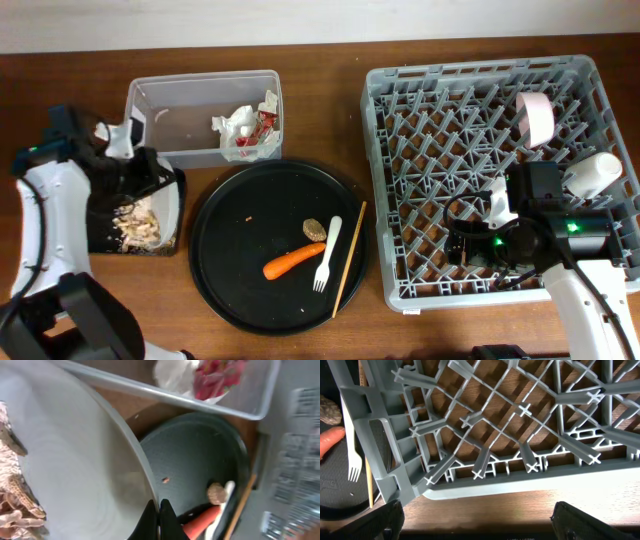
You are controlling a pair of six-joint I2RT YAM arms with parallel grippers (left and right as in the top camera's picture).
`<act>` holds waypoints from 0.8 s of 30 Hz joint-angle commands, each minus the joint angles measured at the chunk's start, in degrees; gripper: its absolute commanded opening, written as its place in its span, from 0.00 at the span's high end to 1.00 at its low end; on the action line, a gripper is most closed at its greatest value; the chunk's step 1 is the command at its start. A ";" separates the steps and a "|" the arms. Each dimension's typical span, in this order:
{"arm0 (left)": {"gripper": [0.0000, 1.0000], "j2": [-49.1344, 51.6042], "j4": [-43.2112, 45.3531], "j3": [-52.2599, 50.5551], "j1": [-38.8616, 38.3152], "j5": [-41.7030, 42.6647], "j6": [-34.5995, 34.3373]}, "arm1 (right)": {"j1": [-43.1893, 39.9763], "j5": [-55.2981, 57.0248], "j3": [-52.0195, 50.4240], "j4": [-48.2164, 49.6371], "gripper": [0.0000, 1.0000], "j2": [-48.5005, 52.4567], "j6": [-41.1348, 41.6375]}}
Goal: Sort waste into correct bins and load items into the dishwasher rack
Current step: 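Shake the tilted plate over the baking tray with the left gripper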
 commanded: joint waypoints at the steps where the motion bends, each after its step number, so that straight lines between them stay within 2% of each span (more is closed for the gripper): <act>1: 1.00 -1.75 0.66 1.33 6.25 16.04 6.62 | 0.22 0.96 -0.20 0.00 0.02 0.15 0.48; 4: 1.00 -1.75 0.44 1.33 11.39 26.45 9.94 | 0.22 0.96 -0.20 -0.02 0.02 0.20 0.48; 8: 0.99 -1.75 -0.04 1.33 17.31 36.76 10.10 | 0.22 0.96 -0.31 0.02 0.02 0.42 0.48; 13: 0.99 -1.73 -3.48 1.31 22.29 43.19 10.08 | 0.22 0.96 -0.31 0.02 0.02 0.42 0.48; 20: 0.99 -1.75 -4.02 1.31 22.62 43.15 10.32 | 0.22 0.96 -0.31 0.09 0.02 0.42 0.48; 22: 0.99 -3.76 -7.06 1.31 17.90 41.86 13.18 | 0.22 0.96 -0.31 0.15 0.02 0.42 0.50; 24: 1.00 -7.06 -7.56 1.31 10.80 34.71 13.05 | 0.22 0.96 -0.31 0.17 0.02 0.42 0.48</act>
